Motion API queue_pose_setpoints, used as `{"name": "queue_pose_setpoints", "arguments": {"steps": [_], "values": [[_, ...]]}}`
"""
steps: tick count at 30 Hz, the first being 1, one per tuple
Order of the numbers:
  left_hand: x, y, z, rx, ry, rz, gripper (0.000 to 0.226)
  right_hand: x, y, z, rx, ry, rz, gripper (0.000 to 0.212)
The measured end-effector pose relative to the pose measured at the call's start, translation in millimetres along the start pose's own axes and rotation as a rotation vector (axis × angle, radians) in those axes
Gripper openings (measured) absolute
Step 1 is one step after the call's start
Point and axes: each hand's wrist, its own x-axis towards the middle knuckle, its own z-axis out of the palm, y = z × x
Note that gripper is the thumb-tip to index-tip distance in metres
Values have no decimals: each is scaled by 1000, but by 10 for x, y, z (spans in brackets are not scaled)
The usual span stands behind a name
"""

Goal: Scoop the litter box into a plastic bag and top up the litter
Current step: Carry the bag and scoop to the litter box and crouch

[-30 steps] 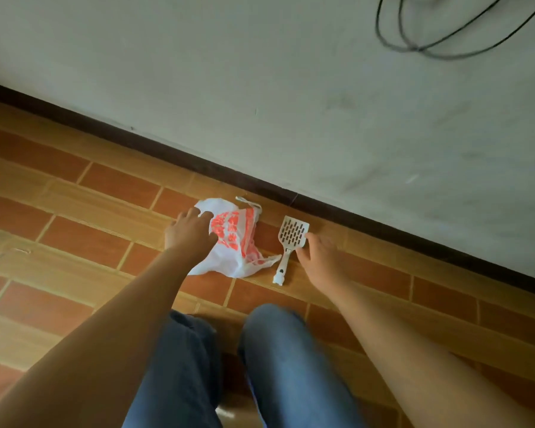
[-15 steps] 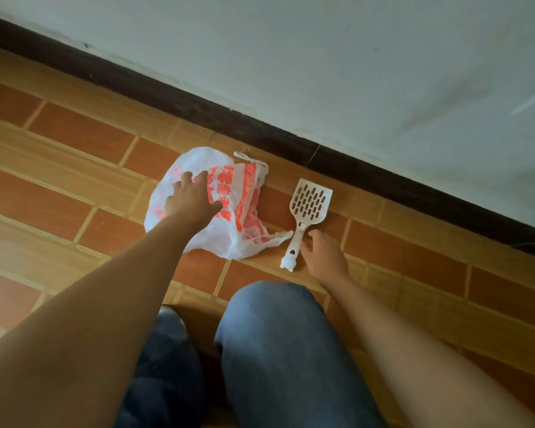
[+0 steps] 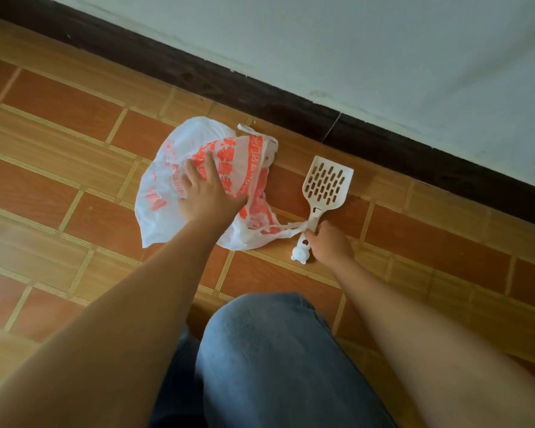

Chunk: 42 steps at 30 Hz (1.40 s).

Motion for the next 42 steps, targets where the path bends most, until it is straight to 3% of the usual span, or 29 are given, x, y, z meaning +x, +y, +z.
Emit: {"name": "queue_pose_setpoints", "arguments": {"steps": [13, 21, 42], "values": [[30, -80, 47, -4, 47, 35, 79, 167, -60, 157, 138, 25, 121, 38], [56, -201, -7, 35, 81, 41, 60, 174, -102, 122, 265, -66, 136, 39], [-144, 193, -1266, -120, 75, 112, 49, -835, -926, -1186, 349, 107, -53, 33]]}}
